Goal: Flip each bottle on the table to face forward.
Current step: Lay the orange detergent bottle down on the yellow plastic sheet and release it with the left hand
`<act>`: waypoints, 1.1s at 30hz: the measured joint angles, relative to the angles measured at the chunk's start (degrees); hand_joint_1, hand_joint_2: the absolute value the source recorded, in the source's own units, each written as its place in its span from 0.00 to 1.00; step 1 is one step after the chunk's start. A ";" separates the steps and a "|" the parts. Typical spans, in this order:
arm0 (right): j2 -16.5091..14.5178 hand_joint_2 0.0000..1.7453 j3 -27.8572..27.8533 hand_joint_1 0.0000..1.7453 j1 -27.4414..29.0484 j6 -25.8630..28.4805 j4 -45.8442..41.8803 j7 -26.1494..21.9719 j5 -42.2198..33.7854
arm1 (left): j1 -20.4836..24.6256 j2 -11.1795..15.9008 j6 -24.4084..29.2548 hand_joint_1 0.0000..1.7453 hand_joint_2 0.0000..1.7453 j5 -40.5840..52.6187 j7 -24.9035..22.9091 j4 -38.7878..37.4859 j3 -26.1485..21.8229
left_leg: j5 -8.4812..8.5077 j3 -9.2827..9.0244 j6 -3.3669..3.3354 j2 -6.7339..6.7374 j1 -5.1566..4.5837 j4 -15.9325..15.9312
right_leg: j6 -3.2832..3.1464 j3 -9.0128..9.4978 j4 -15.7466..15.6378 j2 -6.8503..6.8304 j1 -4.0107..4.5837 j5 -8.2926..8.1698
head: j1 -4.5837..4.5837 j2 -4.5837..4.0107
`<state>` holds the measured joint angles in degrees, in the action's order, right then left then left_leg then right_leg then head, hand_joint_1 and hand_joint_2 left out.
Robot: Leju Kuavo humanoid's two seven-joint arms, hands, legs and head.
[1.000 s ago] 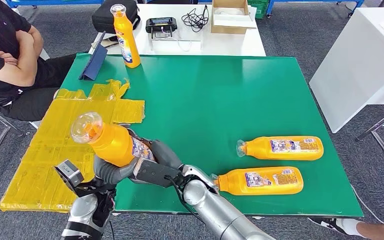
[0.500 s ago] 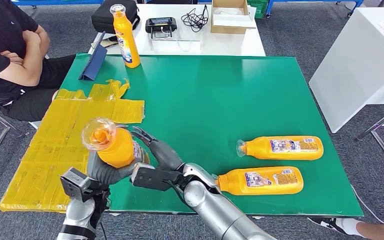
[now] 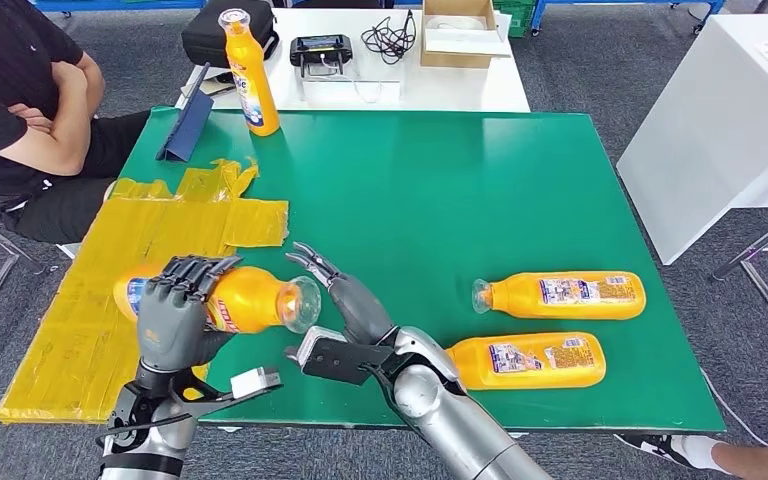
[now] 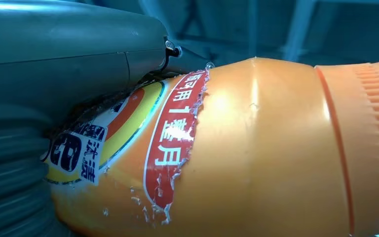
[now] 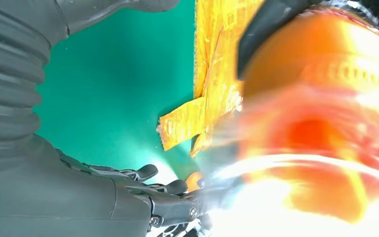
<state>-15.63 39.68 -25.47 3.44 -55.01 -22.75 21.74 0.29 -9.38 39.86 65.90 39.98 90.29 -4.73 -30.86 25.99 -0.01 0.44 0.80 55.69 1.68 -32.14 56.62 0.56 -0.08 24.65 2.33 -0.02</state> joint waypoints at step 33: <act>16.05 1.00 -1.22 0.00 6.28 -0.75 -13.22 2.86 4.51 | 0.28 0.32 0.08 1.00 1.00 17.49 -10.09 -10.44 -16.84 | -0.02 0.00 0.01 -0.02 0.00 0.00 | 0.00 -0.01 -0.03 -0.02 0.00 0.00 | 0.01 0.00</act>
<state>0.42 38.46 -19.19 2.69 -68.23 -19.89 26.25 0.57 -9.05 39.93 83.39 29.89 79.85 -21.57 -30.87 25.99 0.00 0.42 0.80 55.69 1.68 -32.15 56.59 0.54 -0.09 24.65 2.34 -0.02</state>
